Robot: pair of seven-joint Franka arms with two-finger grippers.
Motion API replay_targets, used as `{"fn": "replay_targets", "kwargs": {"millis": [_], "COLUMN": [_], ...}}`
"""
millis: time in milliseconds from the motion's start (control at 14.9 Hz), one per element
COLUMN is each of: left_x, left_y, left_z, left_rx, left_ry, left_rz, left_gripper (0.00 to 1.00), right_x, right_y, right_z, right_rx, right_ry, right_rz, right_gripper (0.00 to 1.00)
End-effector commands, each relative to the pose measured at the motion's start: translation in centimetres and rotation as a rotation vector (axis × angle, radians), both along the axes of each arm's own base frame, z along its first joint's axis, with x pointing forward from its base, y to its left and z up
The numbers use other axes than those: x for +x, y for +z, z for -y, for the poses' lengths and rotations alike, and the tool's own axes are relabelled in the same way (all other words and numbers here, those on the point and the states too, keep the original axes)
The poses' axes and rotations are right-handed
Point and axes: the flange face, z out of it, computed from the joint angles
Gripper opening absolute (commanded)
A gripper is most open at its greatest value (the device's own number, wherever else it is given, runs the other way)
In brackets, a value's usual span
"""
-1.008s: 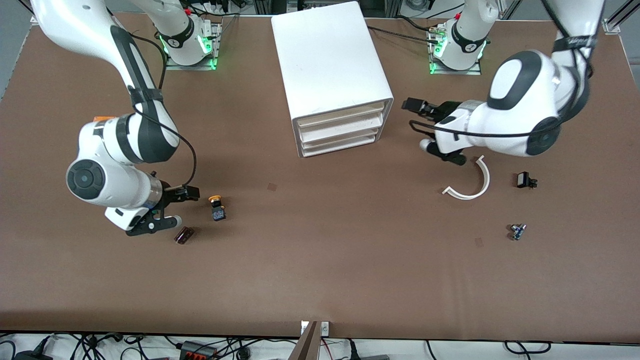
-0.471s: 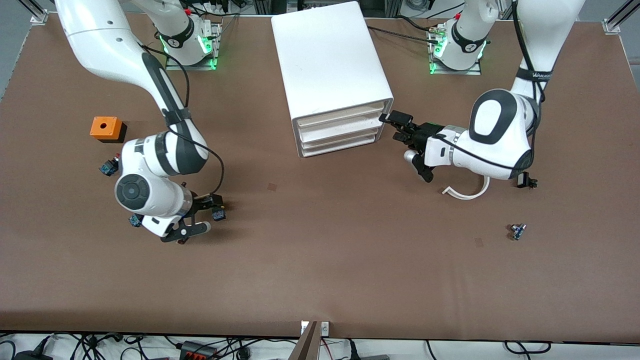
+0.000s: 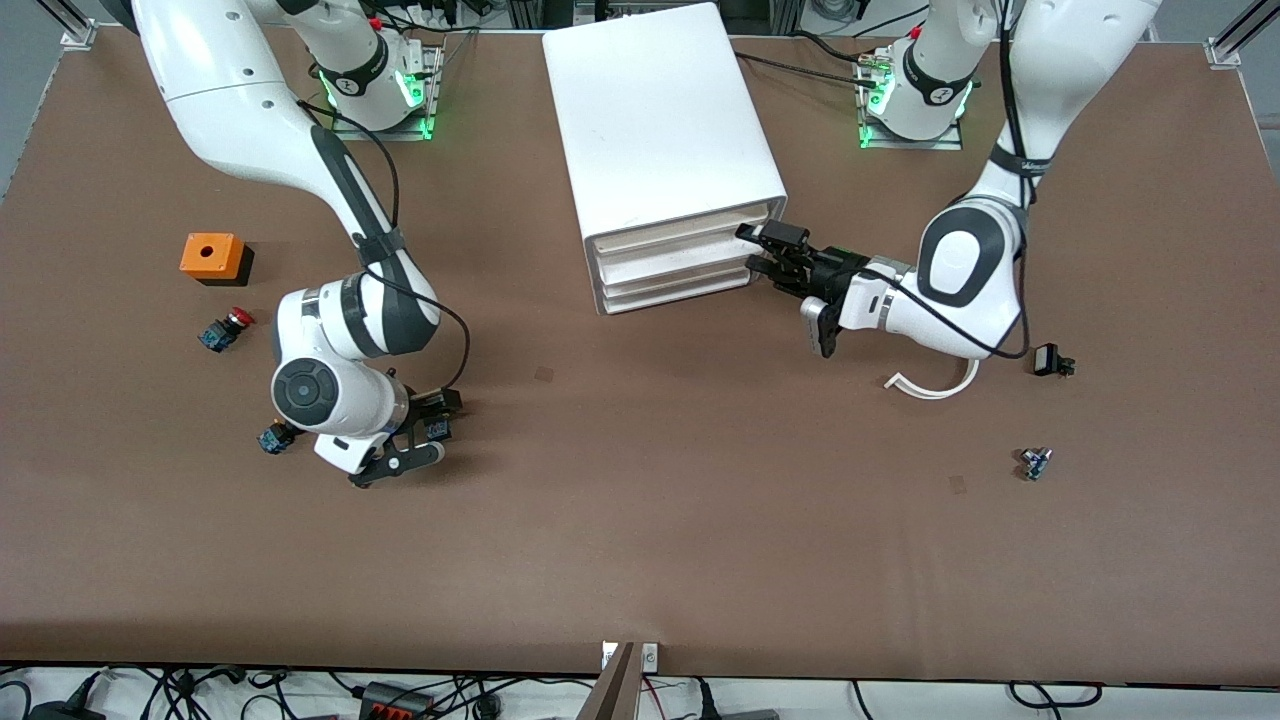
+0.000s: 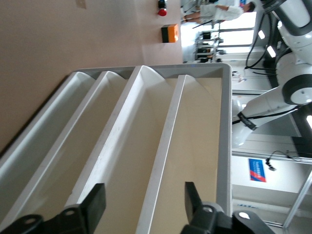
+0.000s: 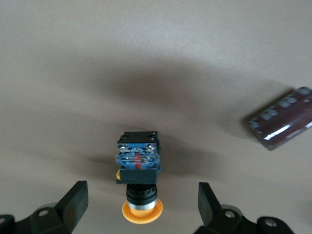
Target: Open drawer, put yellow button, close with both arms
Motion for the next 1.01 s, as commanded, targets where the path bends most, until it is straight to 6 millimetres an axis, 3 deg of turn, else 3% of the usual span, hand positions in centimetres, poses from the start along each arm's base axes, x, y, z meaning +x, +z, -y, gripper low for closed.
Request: {"fn": "replay_targets", "kwargs": {"millis": [0, 269, 403, 605, 807, 941], "left_x": [-1.8, -3.0, -3.4, -3.5, -3.2, -2.4], "left_y": [-1.5, -2.1, -2.4, -2.3, -2.3, -1.8], "left_z": [1.3, 1.9, 2.0, 2.4, 2.4, 2.7], "left_rx": [-0.073, -0.089, -0.095, -0.100, -0.101, -0.103], "left_ry": [0.023, 0.029, 0.037, 0.037, 0.037, 0.039], "left_rz": [-0.002, -0.038, -0.051, -0.054, -0.048, -0.031], "left_gripper": [0.59, 0.57, 0.50, 0.34, 0.01, 0.00], "right_x": [0.1, -0.1, -0.2, -0.2, -0.2, -0.2], "right_y": [-1.1, -2.1, -2.2, -2.2, -2.1, -2.1], "right_z": [-0.4, -0.8, -0.8, -0.7, -0.5, -0.4], "right_rx": [-0.011, -0.010, -0.011, -0.013, -0.014, -0.013], "right_ry": [0.009, 0.012, 0.012, 0.011, 0.008, 0.007], "right_rz": [0.001, -0.008, -0.011, -0.014, -0.019, -0.019], "right_gripper": [1.00, 0.93, 0.86, 0.61, 0.31, 0.13]}}
